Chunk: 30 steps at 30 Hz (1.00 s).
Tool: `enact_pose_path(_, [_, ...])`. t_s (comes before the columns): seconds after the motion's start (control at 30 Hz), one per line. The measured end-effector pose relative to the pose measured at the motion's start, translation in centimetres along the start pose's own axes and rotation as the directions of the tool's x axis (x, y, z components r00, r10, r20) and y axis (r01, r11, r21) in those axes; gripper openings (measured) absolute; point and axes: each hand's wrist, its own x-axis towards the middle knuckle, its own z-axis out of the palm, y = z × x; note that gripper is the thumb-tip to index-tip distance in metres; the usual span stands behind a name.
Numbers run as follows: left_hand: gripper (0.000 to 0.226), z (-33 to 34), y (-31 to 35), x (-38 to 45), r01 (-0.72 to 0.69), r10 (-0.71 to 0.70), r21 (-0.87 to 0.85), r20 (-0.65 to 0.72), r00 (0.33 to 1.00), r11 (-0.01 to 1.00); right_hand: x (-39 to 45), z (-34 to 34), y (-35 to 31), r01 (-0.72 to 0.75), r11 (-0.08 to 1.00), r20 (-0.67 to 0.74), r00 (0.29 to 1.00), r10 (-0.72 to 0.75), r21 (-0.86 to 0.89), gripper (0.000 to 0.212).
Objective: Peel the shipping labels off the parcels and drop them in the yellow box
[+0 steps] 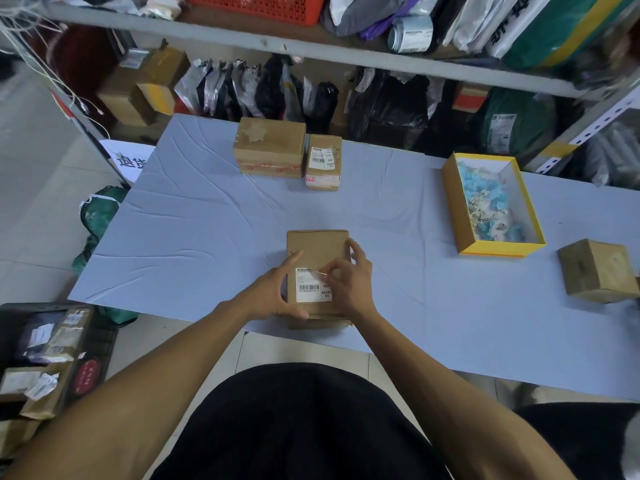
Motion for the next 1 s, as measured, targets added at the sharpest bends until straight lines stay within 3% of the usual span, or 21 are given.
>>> enact_pose_path(0.1, [0.121, -0.5, -0.2, -0.1, -0.016, 0.016, 0.092, -0.004, 1.0, 0.996, 0.6, -0.1, -0.1, 0.062, 0.998, 0.055, 0.997, -0.061, -0.015, 0.008])
enact_pose_path(0.33, [0.118, -1.0, 0.0, 0.0, 0.007, 0.004, 0.256, -0.041, 0.999, 0.967, 1.2, -1.0, -0.5, -0.083, 0.996, 0.152, 0.985, 0.08, 0.015, 0.013])
enact_pose_path(0.47, [0.118, -0.9, 0.1, -0.1, 0.005, 0.007, 0.249, -0.044, 0.999, 0.968, 1.5, -0.7, -0.2, -0.117, 0.992, 0.15, 0.983, 0.11, 0.038, 0.012])
enact_pose_path(0.83, [0.118, -0.9, 0.0, -0.3, 0.022, -0.017, 0.192, -0.031, 0.999, 0.981, 1.6, -0.8, -0.4, -0.16, 0.983, 0.163, 0.976, 0.145, 0.084, 0.034])
enact_pose_path(1.0, [0.118, -0.8, 0.1, -0.3, 0.028, -0.025, 0.181, -0.022, 0.999, 0.983, 1.6, -1.1, -0.5, -0.167, 0.983, 0.171, 0.974, 0.152, 0.08, 0.018])
